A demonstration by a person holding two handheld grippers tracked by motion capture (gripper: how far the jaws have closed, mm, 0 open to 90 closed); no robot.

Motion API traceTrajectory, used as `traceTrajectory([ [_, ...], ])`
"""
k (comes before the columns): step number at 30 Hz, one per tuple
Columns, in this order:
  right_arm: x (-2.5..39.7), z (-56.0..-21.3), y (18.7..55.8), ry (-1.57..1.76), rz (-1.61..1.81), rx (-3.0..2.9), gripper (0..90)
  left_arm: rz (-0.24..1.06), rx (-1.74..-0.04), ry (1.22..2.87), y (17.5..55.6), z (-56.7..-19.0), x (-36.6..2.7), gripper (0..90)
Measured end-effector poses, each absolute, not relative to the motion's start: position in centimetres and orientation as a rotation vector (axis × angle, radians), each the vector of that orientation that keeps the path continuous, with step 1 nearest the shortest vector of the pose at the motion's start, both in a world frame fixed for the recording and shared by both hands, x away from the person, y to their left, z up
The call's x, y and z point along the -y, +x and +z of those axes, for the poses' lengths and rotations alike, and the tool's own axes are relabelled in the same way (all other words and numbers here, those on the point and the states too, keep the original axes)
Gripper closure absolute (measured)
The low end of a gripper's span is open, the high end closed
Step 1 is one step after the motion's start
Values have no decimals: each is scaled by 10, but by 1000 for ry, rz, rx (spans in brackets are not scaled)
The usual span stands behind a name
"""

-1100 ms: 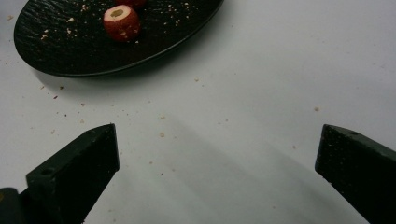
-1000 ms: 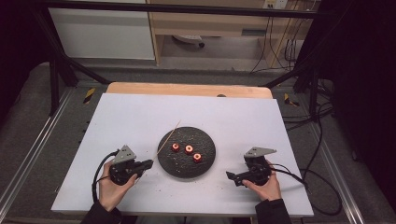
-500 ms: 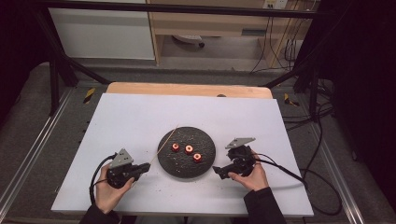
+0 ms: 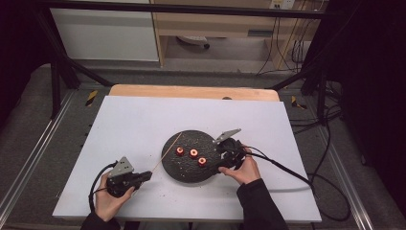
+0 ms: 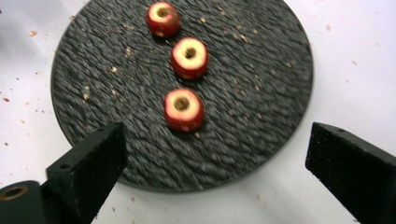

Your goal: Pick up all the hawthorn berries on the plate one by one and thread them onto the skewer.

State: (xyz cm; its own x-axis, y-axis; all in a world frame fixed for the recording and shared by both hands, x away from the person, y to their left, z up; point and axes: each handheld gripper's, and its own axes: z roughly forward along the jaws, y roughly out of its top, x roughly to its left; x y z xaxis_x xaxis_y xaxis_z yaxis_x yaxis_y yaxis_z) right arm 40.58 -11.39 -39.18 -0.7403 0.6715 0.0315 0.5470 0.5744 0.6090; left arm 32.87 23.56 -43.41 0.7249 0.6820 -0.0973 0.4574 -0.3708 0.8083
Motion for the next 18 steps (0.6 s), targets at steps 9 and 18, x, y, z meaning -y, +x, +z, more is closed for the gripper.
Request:
traceTrajectory([
  [9, 89, -392, 424, 970, 824, -2711, 161, 306, -853, 2046, 328, -438, -235, 883],
  [18, 75, -396, 438, 919, 687, -2807, 270, 301, -853, 2053, 329, -438, -236, 883],
])
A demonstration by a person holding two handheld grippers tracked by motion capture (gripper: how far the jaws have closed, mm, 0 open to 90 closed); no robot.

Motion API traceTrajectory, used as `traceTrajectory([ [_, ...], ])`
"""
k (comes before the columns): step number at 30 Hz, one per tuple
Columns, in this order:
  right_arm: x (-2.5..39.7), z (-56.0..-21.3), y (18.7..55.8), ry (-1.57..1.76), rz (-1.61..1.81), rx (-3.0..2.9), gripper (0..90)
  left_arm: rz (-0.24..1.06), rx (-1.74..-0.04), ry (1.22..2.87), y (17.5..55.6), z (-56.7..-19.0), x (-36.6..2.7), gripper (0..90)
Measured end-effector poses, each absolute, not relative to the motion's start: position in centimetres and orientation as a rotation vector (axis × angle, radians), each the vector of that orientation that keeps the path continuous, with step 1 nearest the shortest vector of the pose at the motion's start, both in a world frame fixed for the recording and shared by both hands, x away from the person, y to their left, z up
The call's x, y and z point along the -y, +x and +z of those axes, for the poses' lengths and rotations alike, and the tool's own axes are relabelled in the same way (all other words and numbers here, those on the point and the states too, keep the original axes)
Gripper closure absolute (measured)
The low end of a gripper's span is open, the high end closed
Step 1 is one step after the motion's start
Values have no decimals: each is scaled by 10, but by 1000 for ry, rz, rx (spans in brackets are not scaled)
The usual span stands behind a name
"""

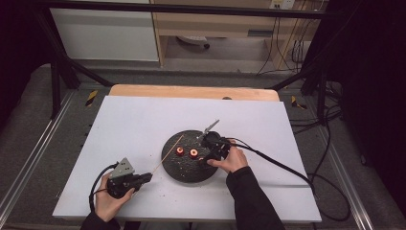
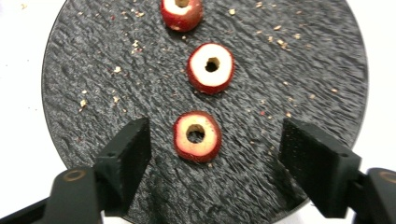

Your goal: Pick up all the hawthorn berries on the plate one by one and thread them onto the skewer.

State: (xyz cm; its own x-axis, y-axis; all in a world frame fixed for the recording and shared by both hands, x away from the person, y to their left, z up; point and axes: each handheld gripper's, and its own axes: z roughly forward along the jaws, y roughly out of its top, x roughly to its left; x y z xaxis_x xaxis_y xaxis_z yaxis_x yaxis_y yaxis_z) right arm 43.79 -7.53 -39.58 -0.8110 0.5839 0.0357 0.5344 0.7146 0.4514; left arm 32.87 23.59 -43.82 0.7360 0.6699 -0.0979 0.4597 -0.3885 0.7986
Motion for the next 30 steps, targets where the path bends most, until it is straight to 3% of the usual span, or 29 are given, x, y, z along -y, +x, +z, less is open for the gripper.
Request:
traceTrajectory([
  [15, 60, -402, 452, 862, 527, -2951, 499, 296, -850, 2060, 329, -438, -236, 883],
  [30, 54, -405, 456, 866, 467, -3005, 620, 297, -848, 2073, 329, -438, -235, 883],
])
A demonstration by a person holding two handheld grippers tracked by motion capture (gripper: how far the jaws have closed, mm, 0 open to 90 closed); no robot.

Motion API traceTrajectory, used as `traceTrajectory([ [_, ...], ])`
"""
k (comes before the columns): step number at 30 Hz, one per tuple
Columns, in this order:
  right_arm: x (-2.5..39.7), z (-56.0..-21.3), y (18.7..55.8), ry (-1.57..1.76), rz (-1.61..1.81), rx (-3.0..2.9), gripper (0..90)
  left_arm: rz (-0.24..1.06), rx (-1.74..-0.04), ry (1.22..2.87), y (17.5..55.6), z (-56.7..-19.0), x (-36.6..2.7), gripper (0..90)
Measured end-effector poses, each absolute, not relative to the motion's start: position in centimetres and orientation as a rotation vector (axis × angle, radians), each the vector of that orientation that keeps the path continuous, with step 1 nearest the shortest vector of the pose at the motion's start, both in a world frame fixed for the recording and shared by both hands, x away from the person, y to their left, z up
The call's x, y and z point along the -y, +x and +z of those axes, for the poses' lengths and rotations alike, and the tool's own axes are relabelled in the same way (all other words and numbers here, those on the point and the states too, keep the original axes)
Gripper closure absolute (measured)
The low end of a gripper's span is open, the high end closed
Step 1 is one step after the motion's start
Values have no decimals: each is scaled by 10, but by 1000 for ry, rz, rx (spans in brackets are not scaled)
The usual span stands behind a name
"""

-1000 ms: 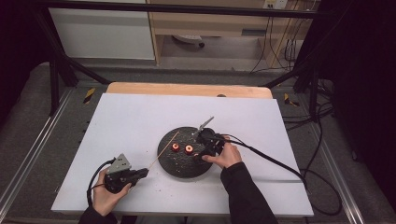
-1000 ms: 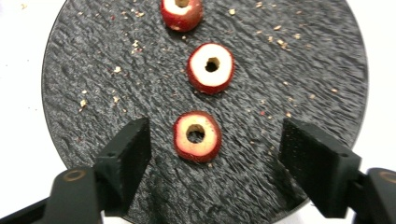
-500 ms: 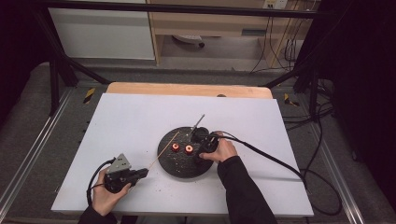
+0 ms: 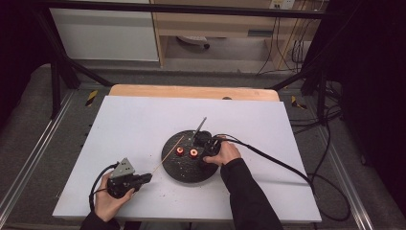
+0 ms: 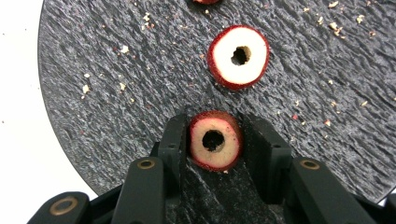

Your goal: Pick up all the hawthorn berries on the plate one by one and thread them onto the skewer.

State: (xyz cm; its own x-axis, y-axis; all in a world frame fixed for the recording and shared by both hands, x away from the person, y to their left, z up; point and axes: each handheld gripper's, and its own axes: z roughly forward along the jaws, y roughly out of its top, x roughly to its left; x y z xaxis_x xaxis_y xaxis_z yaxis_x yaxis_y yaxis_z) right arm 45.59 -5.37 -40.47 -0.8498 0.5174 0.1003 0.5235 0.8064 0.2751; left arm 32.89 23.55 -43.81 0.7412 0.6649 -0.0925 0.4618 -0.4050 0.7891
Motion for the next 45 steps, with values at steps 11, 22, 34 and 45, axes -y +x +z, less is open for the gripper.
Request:
traceTrajectory([
  [11, 62, -386, 450, -964, -643, 2928, 623, 301, -845, 2074, 328, -438, -235, 883],
  [22, 81, -373, 440, -1106, -920, 2863, 624, 301, -844, 2073, 327, -438, -235, 883],
  [34, 101, -386, 421, -1269, -1326, 2622, 625, 302, -845, 2069, 326, -438, -233, 883],
  [45, 113, -406, 406, -1429, -1664, 2307, 626, 303, -850, 2064, 325, -438, -232, 882],
])
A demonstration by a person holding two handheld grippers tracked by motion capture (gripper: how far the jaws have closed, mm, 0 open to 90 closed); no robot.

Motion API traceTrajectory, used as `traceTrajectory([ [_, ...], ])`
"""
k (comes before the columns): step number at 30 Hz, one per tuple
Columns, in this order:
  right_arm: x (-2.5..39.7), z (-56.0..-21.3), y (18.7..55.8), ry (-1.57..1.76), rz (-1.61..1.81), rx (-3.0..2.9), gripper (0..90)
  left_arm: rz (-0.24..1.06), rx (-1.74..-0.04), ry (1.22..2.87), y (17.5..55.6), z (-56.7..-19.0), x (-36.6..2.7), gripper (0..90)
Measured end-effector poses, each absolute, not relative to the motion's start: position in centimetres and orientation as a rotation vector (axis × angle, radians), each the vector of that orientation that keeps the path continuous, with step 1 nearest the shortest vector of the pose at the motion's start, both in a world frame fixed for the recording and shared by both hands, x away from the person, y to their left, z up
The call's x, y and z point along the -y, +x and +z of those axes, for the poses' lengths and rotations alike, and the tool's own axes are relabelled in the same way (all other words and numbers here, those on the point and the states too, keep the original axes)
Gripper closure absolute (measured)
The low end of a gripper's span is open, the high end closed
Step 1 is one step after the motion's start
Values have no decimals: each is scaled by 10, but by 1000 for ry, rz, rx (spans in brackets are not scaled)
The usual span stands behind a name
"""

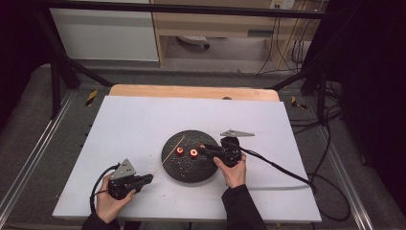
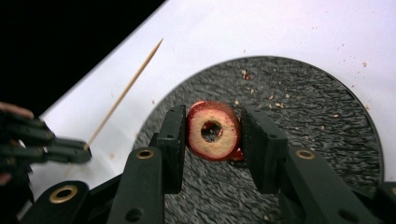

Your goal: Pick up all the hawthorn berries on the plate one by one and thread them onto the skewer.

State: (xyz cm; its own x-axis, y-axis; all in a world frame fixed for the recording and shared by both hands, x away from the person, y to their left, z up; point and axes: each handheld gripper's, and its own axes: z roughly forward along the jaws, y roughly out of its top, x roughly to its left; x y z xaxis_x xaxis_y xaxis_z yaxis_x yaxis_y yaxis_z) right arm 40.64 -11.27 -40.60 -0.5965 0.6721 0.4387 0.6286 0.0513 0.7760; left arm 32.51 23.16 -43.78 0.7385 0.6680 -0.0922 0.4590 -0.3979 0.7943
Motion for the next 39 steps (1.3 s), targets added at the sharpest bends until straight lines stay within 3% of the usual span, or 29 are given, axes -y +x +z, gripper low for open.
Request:
traceTrajectory([
  [16, 114, -426, 393, 1474, 1885, -1883, 627, 315, -851, 2054, 325, -434, -219, 882],
  [39, 121, -406, 402, 1486, 2124, -1520, 629, 333, -807, 2046, 328, -420, -186, 882],
])
